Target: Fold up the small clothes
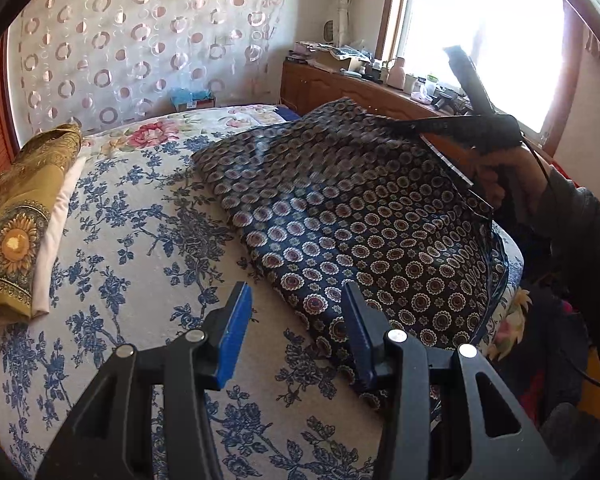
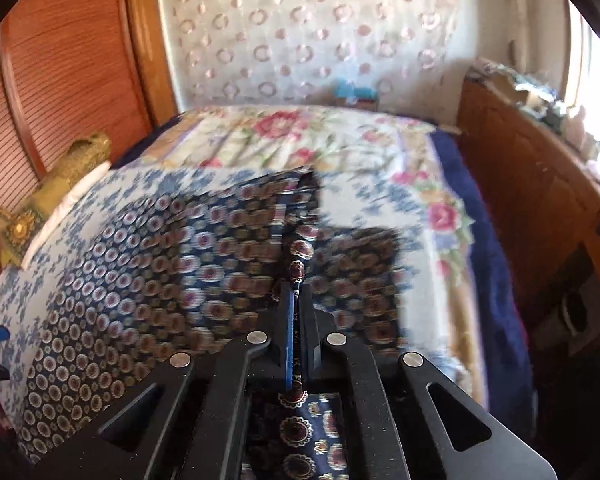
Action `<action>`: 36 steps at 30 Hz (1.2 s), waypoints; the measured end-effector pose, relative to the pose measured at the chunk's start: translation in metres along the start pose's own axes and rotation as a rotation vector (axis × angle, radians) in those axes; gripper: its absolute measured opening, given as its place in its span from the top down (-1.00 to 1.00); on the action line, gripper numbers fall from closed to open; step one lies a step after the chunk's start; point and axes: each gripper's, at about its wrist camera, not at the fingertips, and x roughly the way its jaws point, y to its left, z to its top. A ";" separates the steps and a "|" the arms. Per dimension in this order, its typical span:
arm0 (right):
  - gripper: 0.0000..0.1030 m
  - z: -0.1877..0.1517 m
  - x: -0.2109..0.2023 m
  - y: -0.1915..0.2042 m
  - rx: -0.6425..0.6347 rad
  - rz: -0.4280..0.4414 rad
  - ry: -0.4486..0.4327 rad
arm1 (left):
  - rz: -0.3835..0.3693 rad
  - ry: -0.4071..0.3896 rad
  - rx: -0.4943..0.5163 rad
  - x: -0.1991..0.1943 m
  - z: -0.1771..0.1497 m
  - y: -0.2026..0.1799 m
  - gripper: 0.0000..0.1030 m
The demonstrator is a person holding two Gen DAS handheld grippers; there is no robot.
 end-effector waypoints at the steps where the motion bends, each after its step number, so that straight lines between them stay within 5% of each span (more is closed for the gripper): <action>1: 1.00 -0.001 -0.005 -0.005 0.001 -0.031 -0.011 | -0.002 0.000 0.001 0.000 0.000 -0.001 0.13; 8: 0.98 -0.014 -0.003 -0.039 0.060 -0.127 0.025 | -0.005 0.002 0.003 0.004 0.002 -0.005 0.13; 12: 0.46 -0.022 -0.017 -0.040 0.079 -0.140 -0.006 | 0.002 -0.008 0.002 0.004 0.002 -0.008 0.13; 15: 0.42 -0.035 -0.038 -0.027 0.049 -0.120 -0.035 | 0.004 -0.015 0.002 0.005 0.002 -0.011 0.13; 23: 0.42 -0.091 -0.069 0.009 -0.009 -0.065 -0.007 | 0.005 -0.035 0.004 0.004 0.004 -0.021 0.13; 32: 0.42 -0.122 -0.054 0.008 0.004 -0.085 0.062 | -0.016 -0.019 -0.007 0.013 0.004 -0.022 0.13; 34: 0.79 -0.124 -0.054 0.011 -0.005 -0.080 0.049 | -0.045 -0.008 -0.018 0.016 0.003 -0.020 -0.02; 36: 0.92 -0.124 -0.058 0.013 -0.017 -0.062 0.032 | -0.062 -0.002 -0.020 0.018 0.002 -0.021 -0.15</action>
